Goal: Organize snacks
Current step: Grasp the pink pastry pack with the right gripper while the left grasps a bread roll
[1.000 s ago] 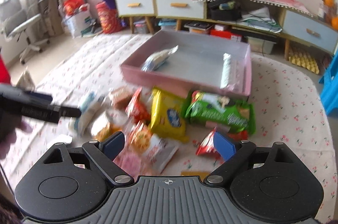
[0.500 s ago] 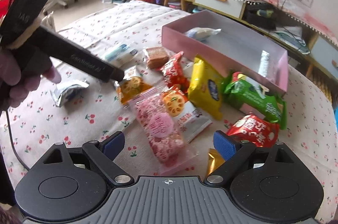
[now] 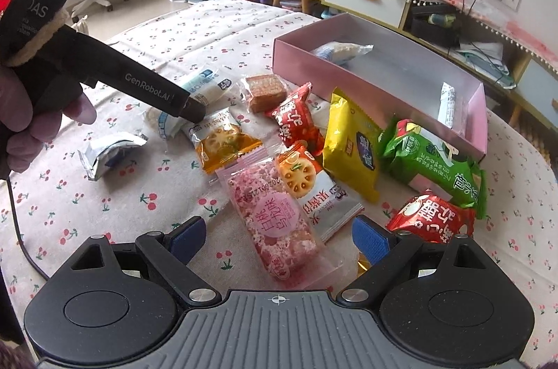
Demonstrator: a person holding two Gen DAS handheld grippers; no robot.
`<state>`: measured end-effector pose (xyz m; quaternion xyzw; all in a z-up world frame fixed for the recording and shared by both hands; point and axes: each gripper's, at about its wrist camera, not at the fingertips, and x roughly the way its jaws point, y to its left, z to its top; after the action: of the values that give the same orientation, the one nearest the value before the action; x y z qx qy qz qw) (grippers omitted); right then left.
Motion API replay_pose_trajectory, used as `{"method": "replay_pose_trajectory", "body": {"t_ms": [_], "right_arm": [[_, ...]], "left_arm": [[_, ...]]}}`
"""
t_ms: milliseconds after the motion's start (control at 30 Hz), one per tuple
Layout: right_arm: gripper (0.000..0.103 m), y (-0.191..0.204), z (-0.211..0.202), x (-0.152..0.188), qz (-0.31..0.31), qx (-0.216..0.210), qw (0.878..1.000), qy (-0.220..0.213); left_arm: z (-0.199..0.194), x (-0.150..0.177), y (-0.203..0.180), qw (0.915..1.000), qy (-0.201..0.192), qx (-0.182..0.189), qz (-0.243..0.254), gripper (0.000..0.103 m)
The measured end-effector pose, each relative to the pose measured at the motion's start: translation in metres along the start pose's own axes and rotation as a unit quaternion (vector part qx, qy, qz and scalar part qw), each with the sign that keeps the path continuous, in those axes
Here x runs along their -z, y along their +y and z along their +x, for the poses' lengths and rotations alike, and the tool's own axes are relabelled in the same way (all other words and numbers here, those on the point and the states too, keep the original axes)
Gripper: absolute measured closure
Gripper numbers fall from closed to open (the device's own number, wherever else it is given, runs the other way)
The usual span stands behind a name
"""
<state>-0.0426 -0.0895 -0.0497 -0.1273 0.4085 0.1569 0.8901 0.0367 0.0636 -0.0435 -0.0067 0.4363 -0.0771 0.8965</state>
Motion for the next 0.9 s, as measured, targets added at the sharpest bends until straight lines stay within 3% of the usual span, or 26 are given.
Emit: {"method": "replay_pose_trajectory", "body": {"t_ms": [200, 400, 567, 900], "right_arm": [[0.012, 0.003, 0.001, -0.001, -0.006, -0.003, 1.0, 0.001], [0.014, 0.006, 0.001, -0.003, -0.007, -0.012, 1.0, 0.001], [0.019, 0.009, -0.001, -0.006, -0.004, -0.035, 0.999, 0.004], [0.039, 0.001, -0.001, -0.015, 0.014, -0.025, 1.0, -0.002]], "left_arm": [[-0.001, -0.002, 0.001, 1.0, 0.004, 0.006, -0.001, 0.056], [-0.002, -0.004, 0.004, 0.9998, 0.005, -0.019, 0.01, 0.066], [-0.001, -0.006, 0.009, 0.9998, 0.005, -0.015, 0.015, 0.065], [0.004, -0.01, 0.011, 0.9997, 0.017, -0.012, 0.013, 0.063]]}}
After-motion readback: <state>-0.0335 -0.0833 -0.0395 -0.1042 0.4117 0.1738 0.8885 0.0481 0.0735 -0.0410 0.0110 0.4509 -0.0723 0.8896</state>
